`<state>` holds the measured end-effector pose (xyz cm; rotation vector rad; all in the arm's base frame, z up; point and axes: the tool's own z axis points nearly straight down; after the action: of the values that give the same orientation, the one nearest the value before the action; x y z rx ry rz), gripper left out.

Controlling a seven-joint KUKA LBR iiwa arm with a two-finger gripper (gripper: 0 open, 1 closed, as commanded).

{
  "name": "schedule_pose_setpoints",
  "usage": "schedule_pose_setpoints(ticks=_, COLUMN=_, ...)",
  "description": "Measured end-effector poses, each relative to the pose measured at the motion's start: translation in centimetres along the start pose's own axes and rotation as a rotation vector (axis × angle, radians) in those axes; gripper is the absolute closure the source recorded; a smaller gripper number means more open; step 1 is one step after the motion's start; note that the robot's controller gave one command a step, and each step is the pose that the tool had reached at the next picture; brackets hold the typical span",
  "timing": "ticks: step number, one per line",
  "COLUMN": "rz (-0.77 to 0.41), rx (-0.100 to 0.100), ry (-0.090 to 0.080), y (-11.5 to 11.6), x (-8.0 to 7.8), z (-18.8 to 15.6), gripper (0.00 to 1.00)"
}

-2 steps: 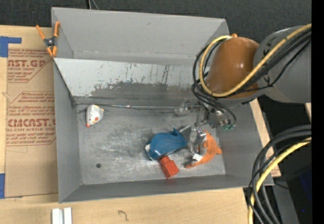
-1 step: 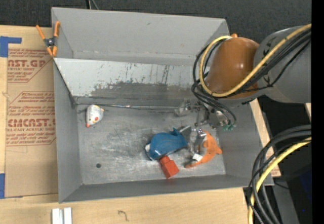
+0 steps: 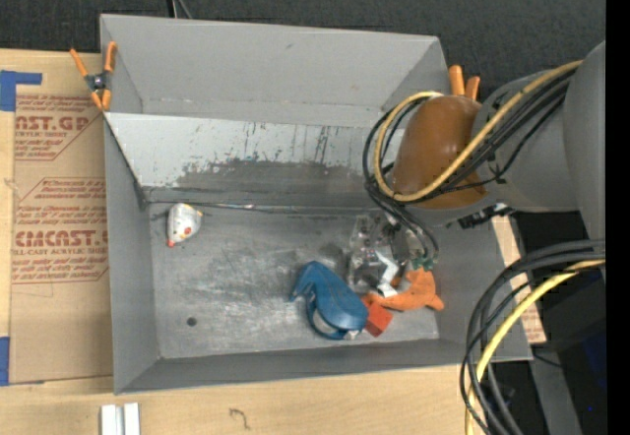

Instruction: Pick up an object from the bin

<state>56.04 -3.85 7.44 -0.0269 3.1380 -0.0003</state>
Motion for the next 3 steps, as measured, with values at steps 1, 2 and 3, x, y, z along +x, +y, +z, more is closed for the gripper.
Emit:
schedule_pose_setpoints(ticks=1, rz=0.000, rx=0.000, ry=0.000, y=0.0, x=0.0, z=0.0, gripper=1.00)
schedule_pose_setpoints(ticks=2, rz=-0.006, rx=-0.001, ry=0.010, y=0.0, x=-0.1, z=-4.6, gripper=1.00)
schedule_pose_setpoints(ticks=3, rz=-0.016, rx=0.000, ry=0.002, y=1.0, x=0.3, z=-8.8, gripper=1.00)
